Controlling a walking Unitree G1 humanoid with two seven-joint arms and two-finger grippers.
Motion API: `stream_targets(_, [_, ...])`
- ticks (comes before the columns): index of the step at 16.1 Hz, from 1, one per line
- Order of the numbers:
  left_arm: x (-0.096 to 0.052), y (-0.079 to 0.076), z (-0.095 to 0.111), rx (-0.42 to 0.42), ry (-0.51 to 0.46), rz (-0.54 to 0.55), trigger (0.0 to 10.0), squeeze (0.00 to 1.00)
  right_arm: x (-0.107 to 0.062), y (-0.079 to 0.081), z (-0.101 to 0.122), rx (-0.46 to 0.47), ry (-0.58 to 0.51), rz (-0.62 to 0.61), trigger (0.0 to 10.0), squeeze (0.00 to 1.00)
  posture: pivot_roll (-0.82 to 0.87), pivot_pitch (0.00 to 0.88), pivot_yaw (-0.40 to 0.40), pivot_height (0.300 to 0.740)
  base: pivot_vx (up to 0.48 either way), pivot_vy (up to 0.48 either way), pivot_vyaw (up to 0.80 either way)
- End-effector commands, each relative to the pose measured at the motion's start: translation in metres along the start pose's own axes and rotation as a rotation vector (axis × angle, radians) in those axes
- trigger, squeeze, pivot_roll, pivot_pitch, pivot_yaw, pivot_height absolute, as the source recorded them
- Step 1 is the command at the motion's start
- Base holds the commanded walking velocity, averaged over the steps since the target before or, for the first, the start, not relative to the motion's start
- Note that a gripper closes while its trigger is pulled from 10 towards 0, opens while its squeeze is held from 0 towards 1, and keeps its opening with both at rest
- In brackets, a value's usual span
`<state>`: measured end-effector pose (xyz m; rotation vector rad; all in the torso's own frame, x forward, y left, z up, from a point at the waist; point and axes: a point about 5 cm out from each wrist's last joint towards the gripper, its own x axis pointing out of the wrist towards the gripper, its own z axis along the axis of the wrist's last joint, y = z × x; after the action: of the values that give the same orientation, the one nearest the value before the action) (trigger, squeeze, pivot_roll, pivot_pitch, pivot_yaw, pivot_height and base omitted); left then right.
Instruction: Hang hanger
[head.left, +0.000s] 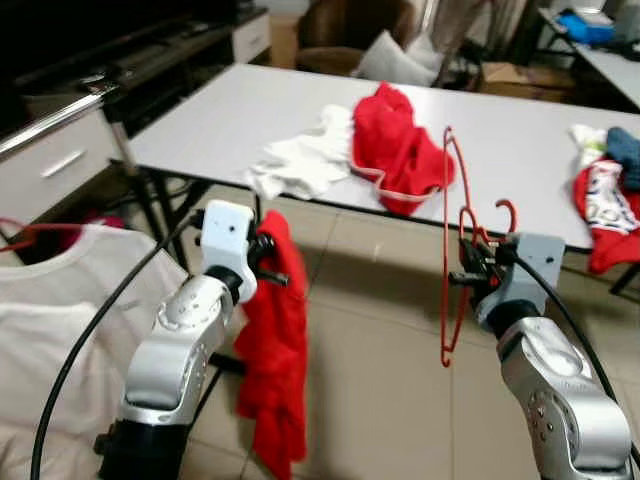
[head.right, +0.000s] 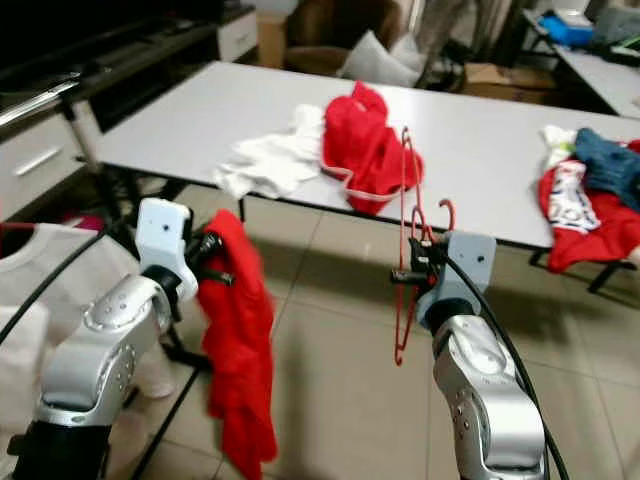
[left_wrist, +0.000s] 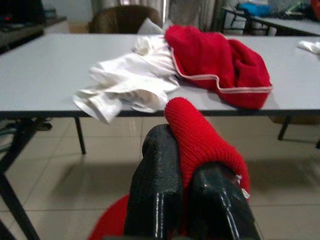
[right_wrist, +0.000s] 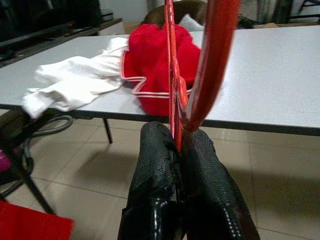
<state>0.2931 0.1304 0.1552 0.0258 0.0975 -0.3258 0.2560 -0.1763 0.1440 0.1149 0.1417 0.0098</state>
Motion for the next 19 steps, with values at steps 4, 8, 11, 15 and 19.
stream_targets(4, [0.004, -0.001, 0.019, 0.010, -0.078, -0.019, 10.0, 0.00, 0.000, -0.001, 0.006, -0.007, -0.027, 0.024, 10.0, 0.00, -0.11, 0.000, 0.008, 0.740, 0.232, 0.000, 0.00])
stream_targets(8, [0.007, 0.002, 0.026, 0.002, -0.098, -0.022, 10.0, 0.00, 0.002, -0.003, 0.009, -0.025, -0.026, 0.049, 10.0, 0.00, -0.11, 0.000, 0.003, 0.740, 0.342, 0.000, 0.00])
stream_targets(11, [0.009, -0.001, 0.028, 0.003, -0.105, -0.050, 10.0, 0.00, 0.003, -0.003, 0.010, -0.027, -0.022, 0.061, 10.0, 0.00, -0.11, 0.000, 0.001, 0.740, 0.365, 0.000, -0.53])
stream_targets(15, [0.010, -0.003, 0.029, 0.011, -0.110, -0.065, 10.0, 0.00, 0.003, -0.003, 0.012, -0.048, -0.032, 0.088, 10.0, 0.00, -0.12, 0.000, 0.001, 0.740, 0.366, 0.000, -0.76])
stream_targets(19, [0.018, 0.011, 0.045, 0.044, -0.145, -0.019, 10.0, 0.00, 0.000, -0.006, 0.026, -0.124, -0.049, 0.271, 10.0, 0.00, -0.11, 0.000, -0.003, 0.740, 0.367, 0.000, 0.00])
